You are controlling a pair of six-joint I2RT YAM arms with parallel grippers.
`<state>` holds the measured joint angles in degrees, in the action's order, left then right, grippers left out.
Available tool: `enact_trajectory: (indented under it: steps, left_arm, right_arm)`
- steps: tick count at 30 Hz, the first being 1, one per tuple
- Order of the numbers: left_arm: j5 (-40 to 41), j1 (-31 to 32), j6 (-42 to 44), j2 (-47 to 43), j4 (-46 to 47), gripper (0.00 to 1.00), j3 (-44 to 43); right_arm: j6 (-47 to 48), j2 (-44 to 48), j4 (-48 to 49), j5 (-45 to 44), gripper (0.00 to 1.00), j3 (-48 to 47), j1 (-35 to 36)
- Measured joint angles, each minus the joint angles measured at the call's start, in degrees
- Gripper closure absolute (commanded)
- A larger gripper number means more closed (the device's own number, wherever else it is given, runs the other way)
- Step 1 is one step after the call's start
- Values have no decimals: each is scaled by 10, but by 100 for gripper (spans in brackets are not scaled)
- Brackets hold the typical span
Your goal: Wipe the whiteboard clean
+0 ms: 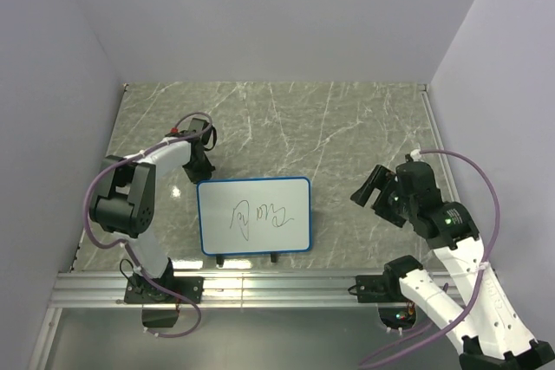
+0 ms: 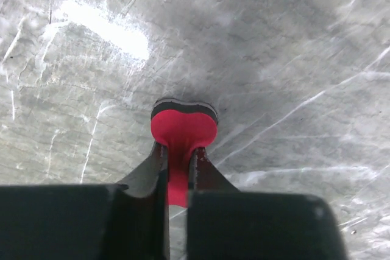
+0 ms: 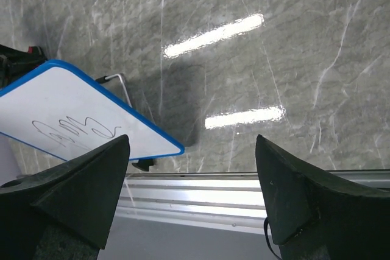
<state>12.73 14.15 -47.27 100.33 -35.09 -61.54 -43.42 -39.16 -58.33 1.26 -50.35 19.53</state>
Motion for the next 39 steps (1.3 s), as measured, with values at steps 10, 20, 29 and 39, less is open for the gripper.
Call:
enact_trajectory:
  steps: [10,20,29,39]
  left_arm:
    - [-8,-63,37,-56,-7,100,25]
    - [-3,-88,43,-255,-92,100,4]
    - [25,-29,-19,-408,-219,100,-45]
    - [55,161,-135,-391,-308,100,-105]
  right_arm:
    - [65,-97,173,149,10,0,1]
    - [127,-308,348,315,12,-1,1]
    - [157,-310,442,424,13,21,1]
    - [95,-302,567,433,18,85,9]
